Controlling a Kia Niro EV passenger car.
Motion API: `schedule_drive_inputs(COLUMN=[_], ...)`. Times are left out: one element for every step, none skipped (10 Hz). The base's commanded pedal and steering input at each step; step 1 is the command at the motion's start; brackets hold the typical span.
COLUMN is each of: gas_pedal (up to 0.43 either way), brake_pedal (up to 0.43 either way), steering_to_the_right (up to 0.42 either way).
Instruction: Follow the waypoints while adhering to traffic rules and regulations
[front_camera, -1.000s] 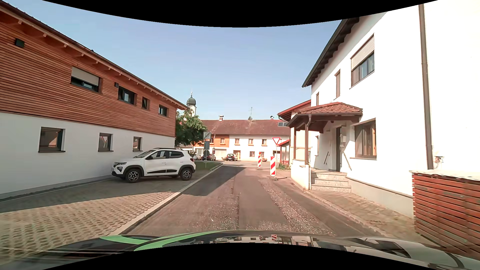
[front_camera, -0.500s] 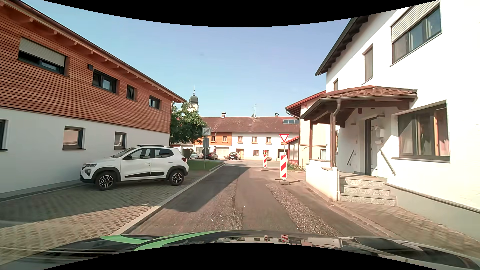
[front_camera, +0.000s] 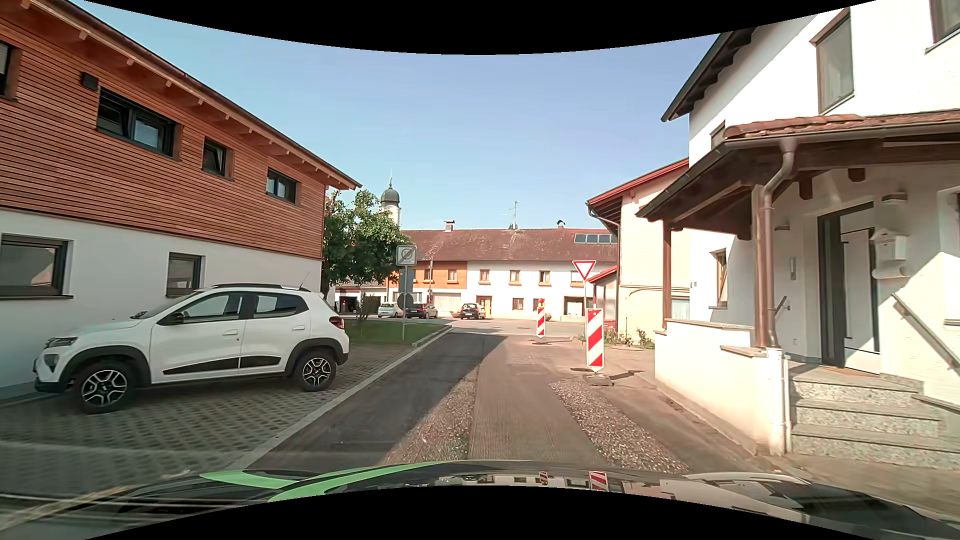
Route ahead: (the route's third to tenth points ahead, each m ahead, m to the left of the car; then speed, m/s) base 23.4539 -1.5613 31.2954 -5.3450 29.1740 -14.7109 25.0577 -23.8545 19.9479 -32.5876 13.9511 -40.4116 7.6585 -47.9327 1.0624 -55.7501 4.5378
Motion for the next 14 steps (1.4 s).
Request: schedule_drive_inputs(gas_pedal=[0.008,0.008,0.008,0.008,0.008,0.008,0.008,0.008,0.008,0.008,0.008,0.008,0.0,0.0], brake_pedal=[0.0,0.0,0.0,0.0,0.0,0.0,0.0,0.0,0.0,0.0,0.0,0.0,0.0,0.0], steering_to_the_right=[0.002,-0.001,-0.007,-0.013,-0.011,-0.011,-0.008,0.001,0.003,0.003,0.003,0.0,-0.001,-0.001])
